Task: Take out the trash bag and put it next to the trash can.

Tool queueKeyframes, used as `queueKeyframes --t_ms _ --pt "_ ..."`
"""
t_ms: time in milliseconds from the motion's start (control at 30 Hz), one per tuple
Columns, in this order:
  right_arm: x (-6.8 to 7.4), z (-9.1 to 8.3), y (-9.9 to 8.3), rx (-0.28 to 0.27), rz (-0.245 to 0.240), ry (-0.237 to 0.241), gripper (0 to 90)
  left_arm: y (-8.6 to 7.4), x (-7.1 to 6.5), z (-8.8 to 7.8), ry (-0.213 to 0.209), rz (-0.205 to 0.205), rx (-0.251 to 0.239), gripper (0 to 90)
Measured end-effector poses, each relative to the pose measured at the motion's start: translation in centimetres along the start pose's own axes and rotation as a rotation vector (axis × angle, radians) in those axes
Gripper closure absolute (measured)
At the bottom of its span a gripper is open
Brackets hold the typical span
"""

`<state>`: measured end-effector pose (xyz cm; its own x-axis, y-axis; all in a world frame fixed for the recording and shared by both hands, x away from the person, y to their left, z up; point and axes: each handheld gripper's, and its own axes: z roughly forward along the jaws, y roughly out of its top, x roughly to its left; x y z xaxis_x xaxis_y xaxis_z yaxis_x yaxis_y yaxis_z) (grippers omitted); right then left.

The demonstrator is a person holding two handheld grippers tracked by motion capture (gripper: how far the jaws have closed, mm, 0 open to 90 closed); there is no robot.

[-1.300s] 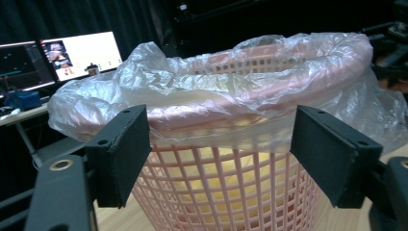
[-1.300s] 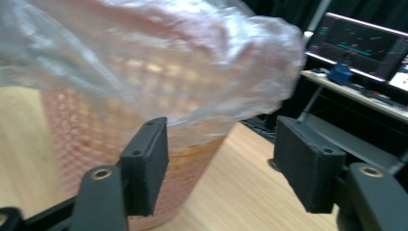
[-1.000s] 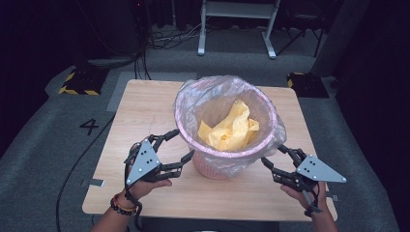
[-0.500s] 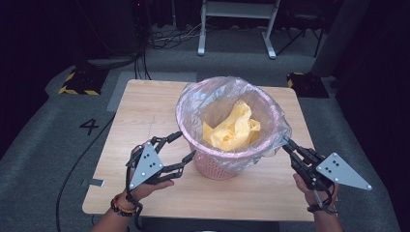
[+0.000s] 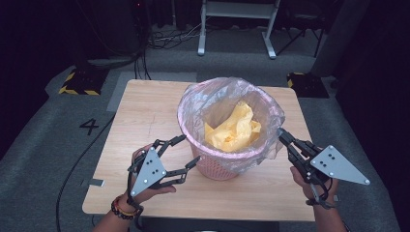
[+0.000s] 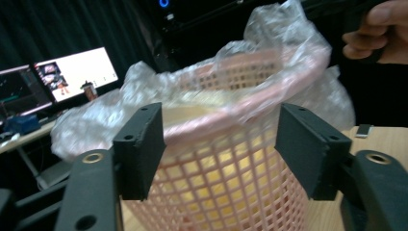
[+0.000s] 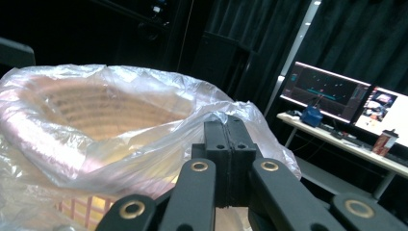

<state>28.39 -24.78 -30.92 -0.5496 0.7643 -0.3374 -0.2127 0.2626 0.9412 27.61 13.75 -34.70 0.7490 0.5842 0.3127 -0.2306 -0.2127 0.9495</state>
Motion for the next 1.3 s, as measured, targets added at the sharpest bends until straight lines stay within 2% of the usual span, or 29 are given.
queueKeyframes --t_ms 67,100,133,200,267,433,500,633,667,700,767,800,867,900,933,967,1033,1100,1133,1167,1233,1267,1300 --pt "-0.2 0.1 -0.1 0.006 0.007 0.014 90.0 0.4 -0.3 0.1 -0.014 0.007 -0.014 31.0" --pt "-0.2 0.2 -0.1 0.006 0.011 0.015 90.0 0.6 -0.5 0.2 -0.032 0.003 -0.019 31.0" --pt "-0.2 0.5 0.0 0.016 0.013 0.021 90.0 0.8 -0.6 0.5 -0.068 0.001 -0.021 31.8" --pt "-0.2 0.6 0.0 0.018 0.013 0.02 90.0 0.8 -0.8 0.6 -0.079 0.006 -0.021 32.3" --pt "0.1 1.1 0.1 0.029 0.008 0.021 88.6 1.1 -1.8 1.0 -0.114 0.026 -0.024 31.9" --pt "0.4 1.6 0.0 0.043 -0.018 0.028 89.9 1.8 -4.1 1.2 -0.162 0.09 -0.031 28.7" --pt "0.4 1.6 -0.1 0.042 -0.007 0.031 89.9 1.9 -4.9 1.3 -0.191 0.097 -0.032 28.7" --pt "0.3 1.7 -0.3 0.038 0.009 0.04 89.9 1.7 -5.7 1.9 -0.21 0.104 -0.024 28.7" --pt "0.4 1.7 -0.4 0.038 0.009 0.043 89.8 1.6 -6.2 2.3 -0.162 0.145 -0.009 28.7" --pt "0.4 1.7 -0.4 0.04 0.005 0.044 89.7 1.5 -6.2 2.3 -0.144 0.149 -0.019 28.3" --pt "0.4 1.7 -0.5 0.04 0.007 0.042 89.4 1.6 -5.4 2.1 -0.135 0.106 -0.043 27.2" --pt "0.3 1.7 -0.6 0.04 0.008 0.044 89.4 1.6 -4.9 1.9 -0.13 0.094 -0.046 27.3" --pt "0.2 1.6 -0.7 0.038 0.018 0.039 88.4 1.6 -3.9 1.6 -0.09 0.076 -0.044 27.4" --pt "0.2 1.6 -0.7 0.038 0.018 0.039 88.4 1.6 -3.9 1.6 -0.09 0.076 -0.044 27.5" --pt "0.0 1.4 -0.7 0.035 0.033 0.031 82.6 1.5 -2.8 1.1 -0.055 0.056 -0.052 28.2" --pt "-0.1 1.2 -0.8 0.031 0.036 0.02 76.1 1.4 -2.3 0.9 -0.037 0.05 -0.047 29.0" --pt "-0.1 0.7 -0.9 0.036 0.048 -0.006 61.3 1.2 -1.4 0.7 0.003 0.057 -0.035 29.3" --pt "-0.3 0.0 -1.2 0.065 0.047 -0.005 54.0 0.8 -0.3 0.6 -0.001 0.03 -0.018 30.2" --pt "-0.4 -0.6 -1.6 0.068 0.046 -0.005 49.2 0.8 -0.3 0.6 -0.001 0.03 -0.018 30.2" --pt "-0.6 -1.1 -1.9 0.088 0.046 0.003 45.8 0.5 0.6 0.6 -0.016 0.002 0.006 30.2" --pt "-0.7 -1.6 -2.3 0.109 0.042 0.013 43.2 0.3 0.7 0.7 -0.011 0.003 0.016 30.2" --pt "-0.6 -2.6 -3.4 0.13 0.028 0.028 38.0 0.2 0.8 0.8 -0.013 0.006 0.023 31.0" --pt "-0.6 -2.9 -3.7 0.136 0.031 0.043 37.2 0.2 0.9 0.9 -0.016 0.003 0.018 31.1"
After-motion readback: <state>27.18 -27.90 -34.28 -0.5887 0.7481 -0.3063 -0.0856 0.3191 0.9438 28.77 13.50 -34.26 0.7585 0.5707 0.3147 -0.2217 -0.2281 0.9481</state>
